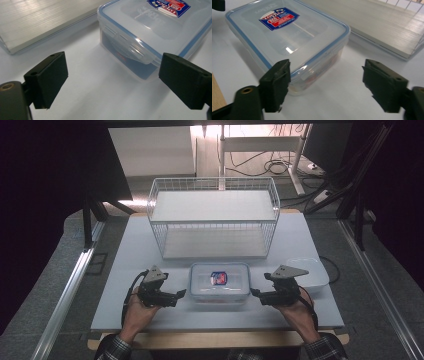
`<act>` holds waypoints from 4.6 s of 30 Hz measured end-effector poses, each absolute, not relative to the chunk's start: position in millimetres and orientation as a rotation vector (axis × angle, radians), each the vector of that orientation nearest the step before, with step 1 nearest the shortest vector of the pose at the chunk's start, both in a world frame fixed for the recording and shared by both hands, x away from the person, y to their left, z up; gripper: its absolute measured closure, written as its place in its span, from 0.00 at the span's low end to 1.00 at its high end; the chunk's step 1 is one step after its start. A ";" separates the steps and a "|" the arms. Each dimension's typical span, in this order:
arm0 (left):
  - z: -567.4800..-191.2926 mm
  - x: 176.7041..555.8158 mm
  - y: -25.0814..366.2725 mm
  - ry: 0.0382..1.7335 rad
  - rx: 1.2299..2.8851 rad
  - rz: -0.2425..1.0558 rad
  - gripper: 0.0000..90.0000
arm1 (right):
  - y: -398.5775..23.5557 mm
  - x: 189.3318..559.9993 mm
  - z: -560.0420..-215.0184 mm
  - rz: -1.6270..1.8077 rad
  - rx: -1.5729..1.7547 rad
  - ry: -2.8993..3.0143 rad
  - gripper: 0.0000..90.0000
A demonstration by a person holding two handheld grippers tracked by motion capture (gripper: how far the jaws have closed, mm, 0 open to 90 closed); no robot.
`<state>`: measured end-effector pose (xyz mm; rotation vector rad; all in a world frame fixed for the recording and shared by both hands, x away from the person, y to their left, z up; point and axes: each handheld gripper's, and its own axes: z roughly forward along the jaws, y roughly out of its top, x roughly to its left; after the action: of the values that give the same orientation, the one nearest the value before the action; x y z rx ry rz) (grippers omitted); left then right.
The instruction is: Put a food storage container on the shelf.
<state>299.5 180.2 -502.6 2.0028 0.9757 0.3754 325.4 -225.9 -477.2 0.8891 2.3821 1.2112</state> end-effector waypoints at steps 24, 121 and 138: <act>-491.3 339.0 151.6 0.935 2.057 0.255 0.01 | -198.6 357.9 -472.5 1.184 0.998 2.510 0.04; -392.3 355.2 190.8 0.974 1.719 0.030 0.56 | -196.1 388.8 -372.1 1.649 1.165 2.379 0.58; -333.5 393.9 199.3 0.962 1.713 0.070 0.56 | -188.0 424.8 -320.1 1.706 1.152 2.315 0.58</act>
<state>393.9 199.3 -333.5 1.7132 0.9624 0.0699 424.8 -188.0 -320.1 1.1516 2.3150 1.7062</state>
